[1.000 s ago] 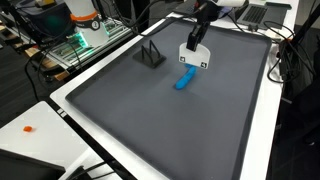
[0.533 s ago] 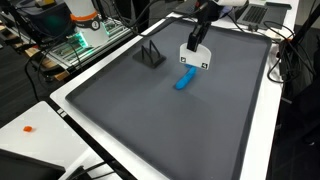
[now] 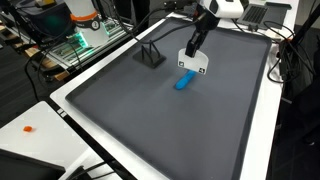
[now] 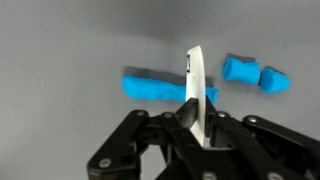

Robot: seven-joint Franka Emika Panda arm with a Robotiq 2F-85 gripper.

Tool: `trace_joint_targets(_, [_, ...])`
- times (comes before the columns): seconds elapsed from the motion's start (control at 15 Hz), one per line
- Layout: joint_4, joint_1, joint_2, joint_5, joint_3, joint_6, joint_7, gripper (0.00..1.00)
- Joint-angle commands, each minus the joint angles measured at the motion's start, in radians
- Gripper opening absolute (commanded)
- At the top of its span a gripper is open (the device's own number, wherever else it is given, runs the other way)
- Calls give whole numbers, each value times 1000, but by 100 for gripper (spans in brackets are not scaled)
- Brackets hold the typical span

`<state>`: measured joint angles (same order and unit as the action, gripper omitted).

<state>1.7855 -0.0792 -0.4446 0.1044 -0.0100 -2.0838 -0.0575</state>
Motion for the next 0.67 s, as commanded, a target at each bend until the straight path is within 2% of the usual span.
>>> trace_joint_targets(0.0, [-16,6,-32,11,2,-10,-5,2])
trace_joint_targets(0.6, [-10,7,-78,8,0,-37,-7,2])
